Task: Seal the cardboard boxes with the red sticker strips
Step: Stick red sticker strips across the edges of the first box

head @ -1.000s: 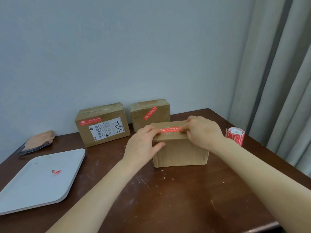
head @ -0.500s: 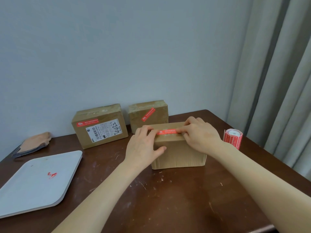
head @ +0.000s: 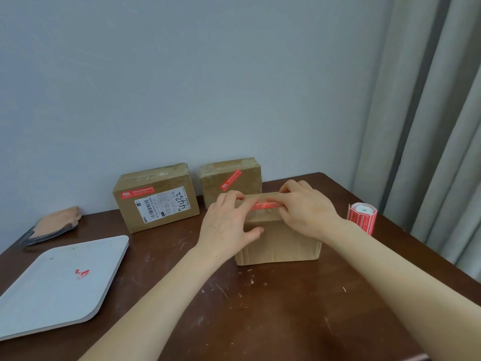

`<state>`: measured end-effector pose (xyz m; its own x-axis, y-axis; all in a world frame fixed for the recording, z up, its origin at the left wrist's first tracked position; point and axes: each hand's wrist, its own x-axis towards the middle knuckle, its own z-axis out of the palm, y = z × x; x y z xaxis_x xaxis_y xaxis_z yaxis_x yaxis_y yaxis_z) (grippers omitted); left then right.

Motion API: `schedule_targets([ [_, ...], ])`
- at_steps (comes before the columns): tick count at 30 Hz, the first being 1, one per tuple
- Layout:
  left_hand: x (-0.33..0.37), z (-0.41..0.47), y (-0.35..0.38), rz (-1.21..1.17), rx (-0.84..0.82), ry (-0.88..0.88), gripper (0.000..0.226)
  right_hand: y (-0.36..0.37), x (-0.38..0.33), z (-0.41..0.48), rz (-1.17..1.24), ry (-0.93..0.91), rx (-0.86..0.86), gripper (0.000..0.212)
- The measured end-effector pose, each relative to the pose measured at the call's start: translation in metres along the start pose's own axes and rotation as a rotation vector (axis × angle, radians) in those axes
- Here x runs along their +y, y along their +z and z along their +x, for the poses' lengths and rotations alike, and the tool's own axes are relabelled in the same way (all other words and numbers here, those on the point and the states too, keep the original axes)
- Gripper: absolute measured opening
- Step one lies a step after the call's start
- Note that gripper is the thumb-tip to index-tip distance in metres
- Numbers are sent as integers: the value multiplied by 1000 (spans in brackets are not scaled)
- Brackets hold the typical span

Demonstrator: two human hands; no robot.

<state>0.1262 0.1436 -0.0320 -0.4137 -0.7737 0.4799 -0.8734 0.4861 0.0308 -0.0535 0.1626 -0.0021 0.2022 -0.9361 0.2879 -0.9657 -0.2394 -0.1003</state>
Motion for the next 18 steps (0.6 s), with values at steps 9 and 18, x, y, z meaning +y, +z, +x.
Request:
schedule_targets([
  [9,-7,-7,-2,7,-26,-99,67,-2,17,-6,20,118,-12,39],
  [18,-1,-10,-6,27,-3,-68,45,4,8,-9,23,64,-2,39],
])
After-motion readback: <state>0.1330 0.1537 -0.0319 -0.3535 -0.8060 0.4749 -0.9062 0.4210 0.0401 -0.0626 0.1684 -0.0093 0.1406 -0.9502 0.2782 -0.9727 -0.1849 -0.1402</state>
